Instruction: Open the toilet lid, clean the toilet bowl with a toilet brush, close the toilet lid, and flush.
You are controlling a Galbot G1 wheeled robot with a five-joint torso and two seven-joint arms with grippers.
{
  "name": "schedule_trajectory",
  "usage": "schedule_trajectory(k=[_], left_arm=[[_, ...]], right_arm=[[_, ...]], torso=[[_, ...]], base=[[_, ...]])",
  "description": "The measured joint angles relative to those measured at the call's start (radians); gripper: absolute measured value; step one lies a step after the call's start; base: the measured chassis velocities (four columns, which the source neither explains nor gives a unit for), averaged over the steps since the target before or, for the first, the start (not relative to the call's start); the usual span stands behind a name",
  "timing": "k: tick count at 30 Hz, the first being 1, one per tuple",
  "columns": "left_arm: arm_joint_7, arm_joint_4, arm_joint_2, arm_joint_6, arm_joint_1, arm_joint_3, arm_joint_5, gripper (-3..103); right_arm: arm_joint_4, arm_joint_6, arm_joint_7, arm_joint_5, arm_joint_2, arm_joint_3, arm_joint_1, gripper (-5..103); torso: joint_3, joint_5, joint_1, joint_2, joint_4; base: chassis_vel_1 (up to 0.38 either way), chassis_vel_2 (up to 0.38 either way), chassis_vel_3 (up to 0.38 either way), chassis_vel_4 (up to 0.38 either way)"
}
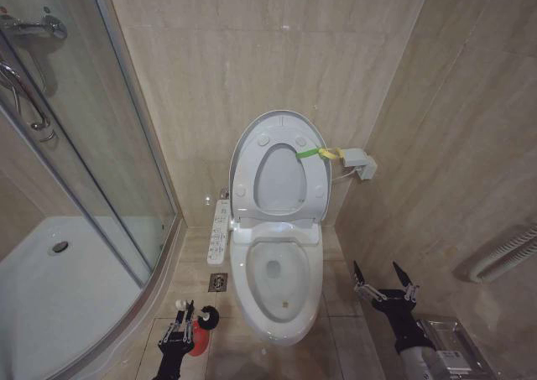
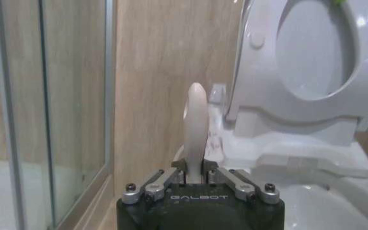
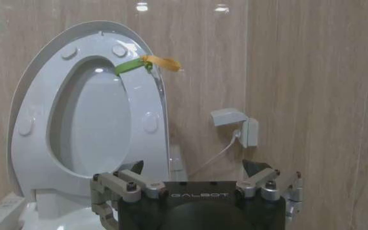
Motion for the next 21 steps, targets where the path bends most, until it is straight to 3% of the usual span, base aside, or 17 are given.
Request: schedule_trajectory(k=[14,21], left_arm=[[-0.023,-0.331,-0.001,0.077,0.167,0.04,0.007,16],[-0.025,-0.408,0.011,0.135,0.141,0.051,0.007,16]], right_arm=[[0.0,0.0,0.0,0.0,0.0,0.0,0.0,100],[0.0,0.0,0.0,0.0,0.0,0.0,0.0,100]], torso=[[0.0,0.0,0.0,0.0,0.0001],[0.0,0.0,0.0,0.0,0.0]], base=[[0.0,0.0,0.0,0.0],[0.0,0.0,0.0,0.0]])
